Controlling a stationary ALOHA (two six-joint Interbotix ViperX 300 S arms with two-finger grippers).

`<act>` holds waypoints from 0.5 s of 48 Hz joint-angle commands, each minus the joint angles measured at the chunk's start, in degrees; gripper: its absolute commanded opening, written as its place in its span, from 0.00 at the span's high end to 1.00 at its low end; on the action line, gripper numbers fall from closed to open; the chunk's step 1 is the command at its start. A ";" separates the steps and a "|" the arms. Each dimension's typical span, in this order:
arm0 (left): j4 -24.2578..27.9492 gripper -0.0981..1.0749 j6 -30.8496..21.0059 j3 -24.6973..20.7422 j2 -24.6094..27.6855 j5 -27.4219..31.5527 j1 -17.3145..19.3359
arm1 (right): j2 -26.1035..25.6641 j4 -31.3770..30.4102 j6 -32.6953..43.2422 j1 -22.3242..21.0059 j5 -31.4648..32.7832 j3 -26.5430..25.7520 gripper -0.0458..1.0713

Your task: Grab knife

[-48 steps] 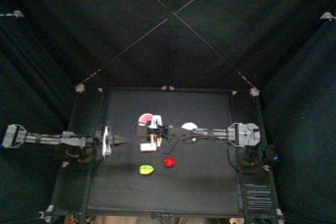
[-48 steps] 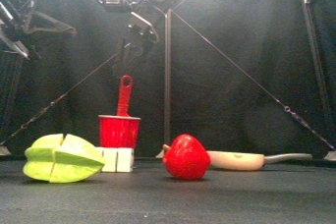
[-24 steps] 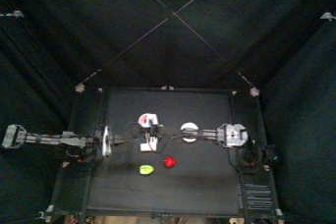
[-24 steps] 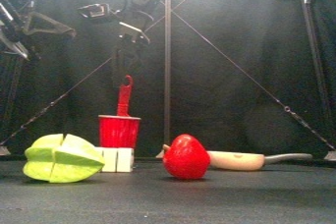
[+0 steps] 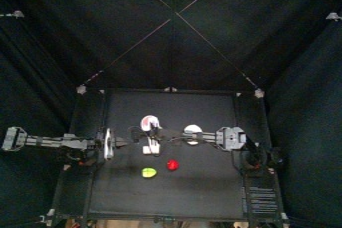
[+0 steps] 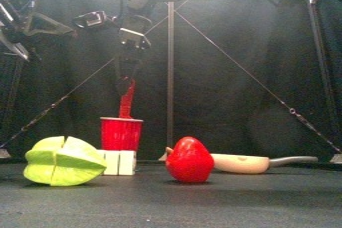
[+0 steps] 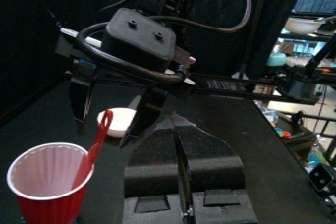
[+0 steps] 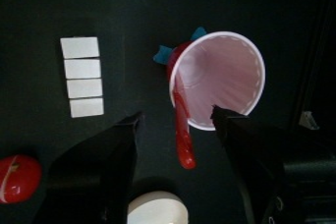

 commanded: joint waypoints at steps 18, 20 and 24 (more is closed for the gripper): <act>0.00 0.91 0.09 -0.62 0.35 -0.53 0.18 | -1.14 0.09 0.18 -0.53 0.18 -1.85 0.27; 0.00 0.91 0.09 -0.62 0.35 -0.53 0.18 | -1.05 0.00 0.09 -0.44 0.26 -1.85 0.30; 0.00 0.91 0.09 -0.62 0.35 -0.53 0.18 | -0.97 0.18 0.09 -0.62 0.53 -1.85 0.35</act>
